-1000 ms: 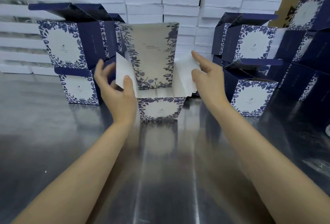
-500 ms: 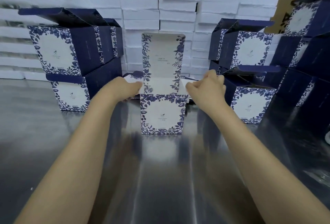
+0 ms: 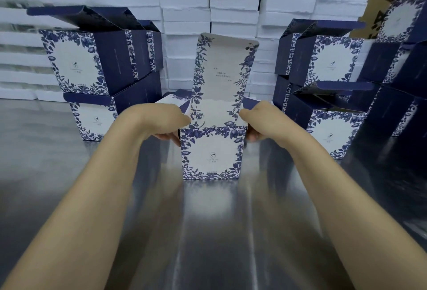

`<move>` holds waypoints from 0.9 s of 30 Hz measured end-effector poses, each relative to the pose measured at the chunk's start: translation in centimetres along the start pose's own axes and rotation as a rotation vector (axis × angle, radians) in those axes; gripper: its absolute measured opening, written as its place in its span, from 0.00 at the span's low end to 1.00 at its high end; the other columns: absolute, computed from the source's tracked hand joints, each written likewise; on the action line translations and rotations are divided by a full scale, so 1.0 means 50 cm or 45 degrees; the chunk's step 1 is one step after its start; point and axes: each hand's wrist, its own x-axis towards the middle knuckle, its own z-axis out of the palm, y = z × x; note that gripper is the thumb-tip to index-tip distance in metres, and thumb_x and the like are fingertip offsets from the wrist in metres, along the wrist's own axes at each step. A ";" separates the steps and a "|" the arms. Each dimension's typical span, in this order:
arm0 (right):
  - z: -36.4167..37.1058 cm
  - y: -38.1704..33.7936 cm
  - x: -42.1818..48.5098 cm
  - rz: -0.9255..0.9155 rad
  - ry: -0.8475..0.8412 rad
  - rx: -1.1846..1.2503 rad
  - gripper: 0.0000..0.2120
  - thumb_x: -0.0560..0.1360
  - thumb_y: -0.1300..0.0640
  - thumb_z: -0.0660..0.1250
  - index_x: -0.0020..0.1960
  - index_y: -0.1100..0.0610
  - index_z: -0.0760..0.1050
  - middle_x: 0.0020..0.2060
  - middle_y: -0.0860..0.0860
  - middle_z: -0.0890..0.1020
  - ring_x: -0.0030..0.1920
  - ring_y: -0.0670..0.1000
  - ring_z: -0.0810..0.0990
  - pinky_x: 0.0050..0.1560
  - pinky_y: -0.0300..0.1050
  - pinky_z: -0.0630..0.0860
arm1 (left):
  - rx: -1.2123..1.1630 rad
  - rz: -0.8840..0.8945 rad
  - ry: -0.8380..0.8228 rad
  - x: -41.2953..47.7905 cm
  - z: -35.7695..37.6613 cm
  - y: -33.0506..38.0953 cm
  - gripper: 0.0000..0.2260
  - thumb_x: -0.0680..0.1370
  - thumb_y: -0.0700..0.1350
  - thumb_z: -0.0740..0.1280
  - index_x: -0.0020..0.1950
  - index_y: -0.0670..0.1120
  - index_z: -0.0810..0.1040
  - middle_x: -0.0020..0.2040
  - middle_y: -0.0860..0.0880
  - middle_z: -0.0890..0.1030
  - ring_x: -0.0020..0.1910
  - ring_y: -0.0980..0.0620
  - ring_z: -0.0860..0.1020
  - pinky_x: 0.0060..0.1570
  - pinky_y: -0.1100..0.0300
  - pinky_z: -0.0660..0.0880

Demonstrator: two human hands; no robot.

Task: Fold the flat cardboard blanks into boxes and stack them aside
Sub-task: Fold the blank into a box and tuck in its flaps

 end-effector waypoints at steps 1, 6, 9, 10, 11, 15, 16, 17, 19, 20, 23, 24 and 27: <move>-0.006 -0.001 -0.005 -0.020 -0.013 -0.023 0.20 0.74 0.55 0.60 0.24 0.56 0.65 0.19 0.54 0.77 0.23 0.50 0.73 0.31 0.37 0.68 | 0.023 0.003 -0.028 -0.001 -0.003 -0.002 0.13 0.82 0.47 0.56 0.40 0.44 0.71 0.22 0.55 0.78 0.28 0.58 0.78 0.36 0.64 0.69; -0.031 -0.028 -0.034 -0.056 -0.249 -0.308 0.20 0.73 0.53 0.58 0.24 0.58 0.70 0.18 0.53 0.77 0.18 0.46 0.71 0.29 0.40 0.66 | 0.205 -0.081 -0.121 -0.018 -0.031 -0.009 0.15 0.77 0.53 0.65 0.37 0.45 0.79 0.33 0.53 0.84 0.31 0.62 0.81 0.37 0.63 0.73; -0.021 -0.041 -0.039 -0.119 -0.168 -0.456 0.20 0.73 0.52 0.58 0.24 0.57 0.67 0.17 0.50 0.73 0.21 0.49 0.71 0.31 0.42 0.64 | 0.242 -0.138 -0.141 -0.028 -0.029 -0.006 0.16 0.78 0.52 0.62 0.39 0.42 0.80 0.34 0.49 0.85 0.32 0.59 0.82 0.36 0.63 0.74; -0.012 -0.043 -0.040 -0.144 -0.108 -0.494 0.18 0.73 0.52 0.58 0.26 0.57 0.65 0.21 0.50 0.73 0.25 0.51 0.70 0.31 0.43 0.62 | 0.267 -0.147 -0.127 -0.029 -0.023 -0.002 0.18 0.79 0.52 0.60 0.38 0.42 0.80 0.33 0.48 0.85 0.30 0.58 0.82 0.35 0.64 0.75; -0.003 -0.044 -0.039 -0.160 -0.059 -0.527 0.17 0.73 0.51 0.58 0.29 0.56 0.63 0.25 0.50 0.71 0.28 0.52 0.69 0.31 0.44 0.60 | 0.293 -0.149 -0.097 -0.028 -0.018 0.003 0.20 0.80 0.52 0.57 0.37 0.41 0.80 0.32 0.47 0.84 0.28 0.57 0.81 0.34 0.64 0.74; 0.017 -0.040 -0.028 -0.165 -0.080 -0.520 0.19 0.78 0.49 0.55 0.31 0.55 0.60 0.30 0.51 0.66 0.30 0.50 0.65 0.29 0.46 0.58 | 0.347 -0.134 0.020 -0.028 -0.008 0.008 0.26 0.83 0.56 0.50 0.37 0.40 0.75 0.27 0.46 0.82 0.20 0.55 0.77 0.37 0.61 0.72; 0.017 -0.039 -0.025 -0.158 -0.098 -0.516 0.19 0.79 0.50 0.54 0.32 0.55 0.61 0.29 0.51 0.67 0.30 0.49 0.65 0.29 0.46 0.59 | 0.349 -0.123 0.035 -0.026 -0.008 0.007 0.24 0.83 0.52 0.50 0.36 0.40 0.74 0.27 0.45 0.82 0.18 0.55 0.76 0.36 0.61 0.71; 0.016 -0.038 -0.023 -0.157 -0.099 -0.514 0.18 0.79 0.51 0.54 0.32 0.56 0.61 0.29 0.51 0.67 0.30 0.49 0.65 0.29 0.45 0.58 | 0.333 -0.112 0.045 -0.026 -0.007 0.007 0.21 0.82 0.48 0.51 0.35 0.40 0.73 0.26 0.44 0.81 0.17 0.55 0.75 0.34 0.61 0.71; 0.012 -0.035 -0.020 -0.151 -0.055 -0.460 0.19 0.78 0.52 0.57 0.30 0.56 0.60 0.26 0.50 0.67 0.28 0.50 0.64 0.28 0.45 0.56 | 0.279 -0.084 0.038 -0.029 -0.005 0.007 0.20 0.80 0.43 0.51 0.32 0.39 0.71 0.24 0.43 0.80 0.16 0.54 0.73 0.28 0.63 0.70; 0.007 -0.032 -0.020 -0.134 -0.061 -0.389 0.20 0.77 0.53 0.58 0.28 0.56 0.60 0.24 0.50 0.67 0.27 0.50 0.63 0.28 0.44 0.57 | 0.269 -0.071 0.032 -0.029 -0.007 0.006 0.20 0.80 0.43 0.51 0.31 0.39 0.71 0.23 0.43 0.79 0.16 0.54 0.73 0.28 0.64 0.69; -0.013 -0.018 -0.024 -0.071 -0.291 -0.105 0.26 0.74 0.57 0.59 0.17 0.55 0.64 0.19 0.49 0.63 0.22 0.49 0.57 0.24 0.38 0.54 | 0.260 -0.047 -0.019 -0.030 -0.015 0.000 0.20 0.80 0.44 0.52 0.31 0.39 0.73 0.24 0.44 0.80 0.19 0.55 0.76 0.32 0.62 0.71; -0.020 -0.014 -0.025 -0.053 -0.351 -0.053 0.26 0.74 0.57 0.59 0.16 0.55 0.65 0.18 0.49 0.62 0.21 0.49 0.56 0.23 0.36 0.54 | 0.231 -0.041 -0.065 -0.033 -0.018 -0.003 0.21 0.80 0.44 0.53 0.32 0.39 0.75 0.25 0.44 0.81 0.21 0.56 0.77 0.31 0.64 0.73; -0.027 -0.014 -0.027 -0.026 -0.362 -0.110 0.20 0.73 0.54 0.60 0.22 0.54 0.65 0.22 0.51 0.63 0.23 0.50 0.57 0.22 0.37 0.56 | 0.210 -0.087 -0.186 -0.042 -0.028 -0.007 0.28 0.80 0.50 0.59 0.23 0.41 0.80 0.28 0.44 0.82 0.25 0.56 0.80 0.27 0.67 0.75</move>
